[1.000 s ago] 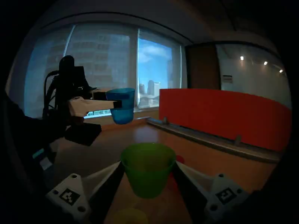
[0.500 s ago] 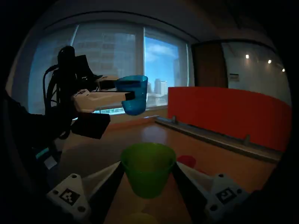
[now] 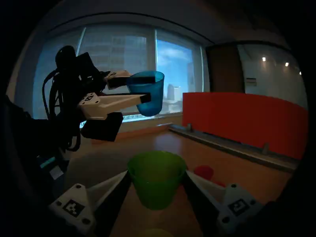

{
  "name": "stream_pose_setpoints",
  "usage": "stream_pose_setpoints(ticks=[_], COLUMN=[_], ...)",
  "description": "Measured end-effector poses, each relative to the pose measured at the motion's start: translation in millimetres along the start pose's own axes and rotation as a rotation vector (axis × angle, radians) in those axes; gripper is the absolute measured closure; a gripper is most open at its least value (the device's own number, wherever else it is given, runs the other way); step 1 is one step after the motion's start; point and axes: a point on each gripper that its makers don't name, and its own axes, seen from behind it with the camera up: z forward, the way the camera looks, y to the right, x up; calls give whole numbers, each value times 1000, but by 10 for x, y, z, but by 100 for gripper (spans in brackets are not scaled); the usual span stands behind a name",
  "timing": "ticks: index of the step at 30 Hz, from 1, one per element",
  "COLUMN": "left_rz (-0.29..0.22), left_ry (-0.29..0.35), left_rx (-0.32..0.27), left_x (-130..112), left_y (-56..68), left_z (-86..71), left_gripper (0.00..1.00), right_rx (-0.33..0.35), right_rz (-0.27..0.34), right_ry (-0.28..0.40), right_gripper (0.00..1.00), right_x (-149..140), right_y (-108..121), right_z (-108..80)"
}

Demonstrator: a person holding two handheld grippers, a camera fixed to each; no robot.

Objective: Pour water

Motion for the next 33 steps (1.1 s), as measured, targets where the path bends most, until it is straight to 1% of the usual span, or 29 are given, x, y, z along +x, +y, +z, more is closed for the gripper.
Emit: stream_pose_setpoints(ticks=[6, 12, 21, 27, 30, 33], left_rz=[91, 175, 271, 338, 364, 380], left_ry=[8, 9, 13, 15, 16, 17], left_rx=[23, 33, 20, 23, 27, 24], left_x=[109, 187, 252, 285, 306, 325], left_y=[-33, -19, 43, 47, 57, 80], left_z=[-36, -58, -60, -47, -46, -44], left_gripper=[15, 15, 15, 15, 15, 15], right_rx=[7, 15, 23, 31, 34, 44], right_rz=[-2, -2, -5, -10, -12, -12], right_ry=[1, 5, 6, 9, 10, 13], right_gripper=[10, 10, 10, 10, 10, 10], right_x=[-2, 7, 20, 41, 44, 52], right_y=[-26, -48, -83, -122, -136, -165], right_z=[18, 34, 55, 55, 54, 55])
